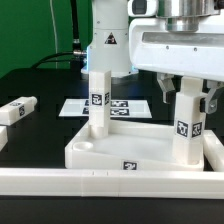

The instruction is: Assemble desk

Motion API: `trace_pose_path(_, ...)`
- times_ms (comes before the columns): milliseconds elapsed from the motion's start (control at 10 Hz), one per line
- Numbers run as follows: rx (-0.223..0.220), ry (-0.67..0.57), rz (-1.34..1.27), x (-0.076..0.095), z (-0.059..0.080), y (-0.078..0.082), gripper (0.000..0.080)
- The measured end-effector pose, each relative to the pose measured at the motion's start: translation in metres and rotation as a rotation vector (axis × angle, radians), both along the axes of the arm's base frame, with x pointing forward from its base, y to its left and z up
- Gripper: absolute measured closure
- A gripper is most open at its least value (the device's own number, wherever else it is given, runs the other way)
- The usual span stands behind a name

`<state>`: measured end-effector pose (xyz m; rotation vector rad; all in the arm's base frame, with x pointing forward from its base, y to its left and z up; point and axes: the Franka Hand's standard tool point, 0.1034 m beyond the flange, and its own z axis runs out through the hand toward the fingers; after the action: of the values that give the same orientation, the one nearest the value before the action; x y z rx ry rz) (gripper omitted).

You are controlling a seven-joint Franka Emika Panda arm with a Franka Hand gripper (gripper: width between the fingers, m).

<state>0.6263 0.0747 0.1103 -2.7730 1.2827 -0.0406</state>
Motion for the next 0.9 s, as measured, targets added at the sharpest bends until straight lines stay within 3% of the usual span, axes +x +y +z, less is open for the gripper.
trace_pose_path(100, -0.004, -0.003, 0.051, 0.0, 0.0, 0.003, 0.0192)
trace_pose_path(200, -0.007, -0.011, 0.132, 0.0, 0.001, 0.005, 0.0158)
trace_pose_path(900, -0.065, -0.058, 0.848, 0.0, 0.002, 0.014, 0.0151)
